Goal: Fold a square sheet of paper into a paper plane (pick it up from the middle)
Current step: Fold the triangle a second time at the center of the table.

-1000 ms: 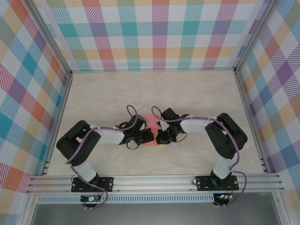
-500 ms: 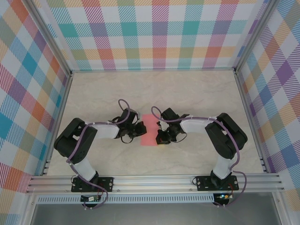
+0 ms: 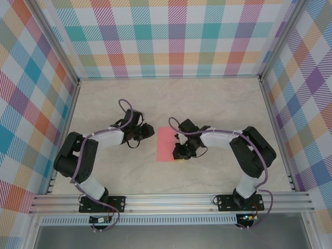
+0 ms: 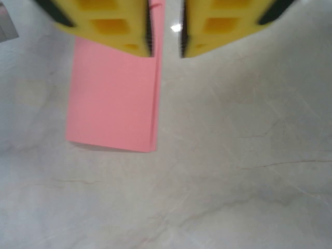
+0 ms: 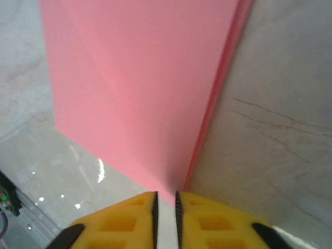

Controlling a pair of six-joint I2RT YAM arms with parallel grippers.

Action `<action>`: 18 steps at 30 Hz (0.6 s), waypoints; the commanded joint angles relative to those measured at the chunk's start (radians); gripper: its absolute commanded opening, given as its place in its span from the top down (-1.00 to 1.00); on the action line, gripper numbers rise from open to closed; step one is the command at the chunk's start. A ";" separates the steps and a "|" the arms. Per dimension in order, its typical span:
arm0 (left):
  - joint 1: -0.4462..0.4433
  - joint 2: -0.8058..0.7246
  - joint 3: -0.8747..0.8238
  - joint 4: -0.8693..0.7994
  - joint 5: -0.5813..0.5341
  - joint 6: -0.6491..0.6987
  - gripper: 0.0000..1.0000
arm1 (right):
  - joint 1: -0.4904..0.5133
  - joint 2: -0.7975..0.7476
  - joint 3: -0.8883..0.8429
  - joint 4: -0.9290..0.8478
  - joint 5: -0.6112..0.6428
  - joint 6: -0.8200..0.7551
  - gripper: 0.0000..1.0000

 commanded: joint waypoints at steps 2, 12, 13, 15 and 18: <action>0.004 -0.109 0.011 -0.111 -0.028 -0.059 -0.07 | -0.022 -0.093 0.098 0.010 0.012 0.040 0.26; 0.004 -0.244 -0.014 -0.320 -0.147 -0.100 -0.81 | -0.116 0.004 0.167 -0.005 0.011 -0.044 -0.08; 0.004 -0.244 -0.023 -0.311 -0.129 -0.108 -0.85 | -0.119 0.026 0.175 -0.003 -0.002 -0.050 -0.06; 0.004 -0.245 -0.042 -0.281 -0.082 -0.119 -0.91 | -0.123 0.055 0.182 0.014 -0.025 -0.054 -0.03; 0.004 -0.245 -0.075 -0.211 -0.014 -0.148 -1.00 | -0.122 0.092 0.187 0.030 -0.061 -0.066 0.03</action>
